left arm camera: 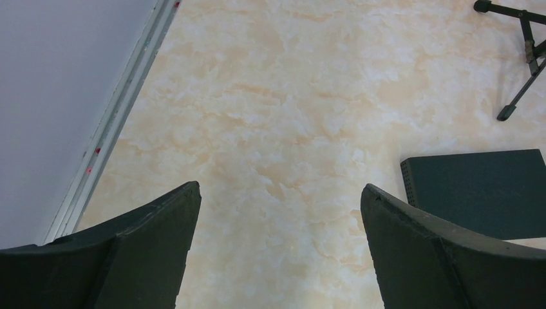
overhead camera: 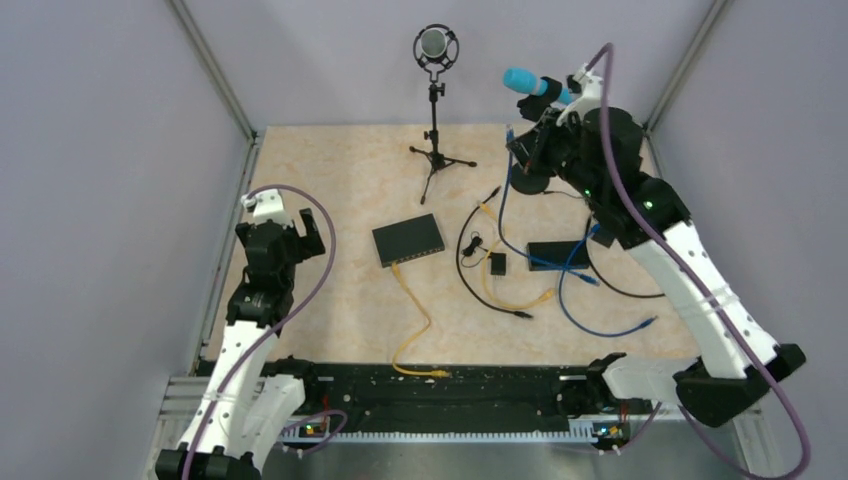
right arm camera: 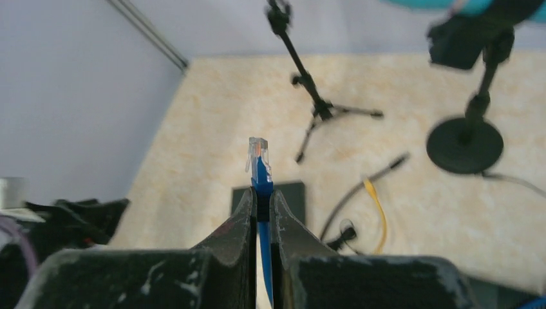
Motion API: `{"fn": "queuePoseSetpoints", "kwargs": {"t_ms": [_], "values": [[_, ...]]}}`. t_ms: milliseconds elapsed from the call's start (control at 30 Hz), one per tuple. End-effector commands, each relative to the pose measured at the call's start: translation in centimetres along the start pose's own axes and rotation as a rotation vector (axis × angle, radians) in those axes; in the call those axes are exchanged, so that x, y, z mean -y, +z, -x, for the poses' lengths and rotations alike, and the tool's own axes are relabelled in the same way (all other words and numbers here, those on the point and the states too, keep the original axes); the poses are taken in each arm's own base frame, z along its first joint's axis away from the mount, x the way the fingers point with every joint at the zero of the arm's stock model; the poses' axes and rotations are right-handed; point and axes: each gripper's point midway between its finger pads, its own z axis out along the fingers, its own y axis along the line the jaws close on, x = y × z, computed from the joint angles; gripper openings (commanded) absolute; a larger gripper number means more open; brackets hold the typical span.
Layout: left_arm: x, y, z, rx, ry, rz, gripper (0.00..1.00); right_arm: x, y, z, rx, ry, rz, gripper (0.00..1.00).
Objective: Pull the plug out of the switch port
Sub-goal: Place the connector at the center of the board.
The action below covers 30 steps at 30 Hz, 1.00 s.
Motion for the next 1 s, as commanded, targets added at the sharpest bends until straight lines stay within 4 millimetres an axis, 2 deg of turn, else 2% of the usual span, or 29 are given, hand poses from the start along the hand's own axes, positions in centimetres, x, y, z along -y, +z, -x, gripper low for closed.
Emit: {"fn": "queuePoseSetpoints", "kwargs": {"t_ms": [0,167,233,400,433,500,567,733,800,833,867,900,967], "values": [[1.0,0.0,2.2,0.065,-0.008,-0.050,0.99,4.1,3.8,-8.9,-0.296,0.046,-0.070,0.00],[1.8,0.3,1.3,0.035,-0.002,-0.095,0.99,5.7,8.3,-15.4,-0.497,0.141,-0.012,0.00],[2.1,0.5,0.8,0.014,0.003,-0.109,0.99,7.4,10.5,-17.9,-0.546,0.184,-0.040,0.00],[2.4,0.7,0.4,-0.003,0.002,-0.121,0.99,9.5,16.0,-20.7,-0.517,0.217,-0.047,0.00],[2.6,0.8,0.4,-0.006,0.008,-0.130,0.99,9.5,16.7,-20.8,-0.530,0.227,-0.038,0.00],[2.6,0.8,0.1,-0.023,0.022,-0.136,0.99,9.2,17.9,-19.8,-0.516,0.218,-0.025,0.00],[2.5,0.9,-0.1,-0.028,0.028,-0.128,0.99,9.8,19.2,-19.2,-0.485,0.206,-0.051,0.00],[3.1,1.3,-0.2,-0.042,0.021,-0.151,0.99,11.5,22.2,-19.9,-0.499,0.176,-0.112,0.00],[3.3,1.4,-0.6,-0.061,0.025,-0.161,0.99,12.6,22.6,-19.7,-0.502,0.152,-0.173,0.12],[3.3,1.4,-0.6,-0.066,0.026,-0.165,0.99,12.9,22.6,-19.7,-0.505,0.153,-0.194,0.26],[3.4,1.4,-0.6,-0.072,0.028,-0.169,0.99,12.8,22.4,-19.8,-0.511,0.160,-0.188,0.34],[3.5,1.4,-0.8,-0.079,0.030,-0.171,0.99,12.5,22.2,-19.8,-0.505,0.158,-0.170,0.31],[3.6,1.5,-1.0,-0.086,0.029,-0.177,0.99,12.7,21.1,-20.5,-0.498,0.151,-0.187,0.41]]}}
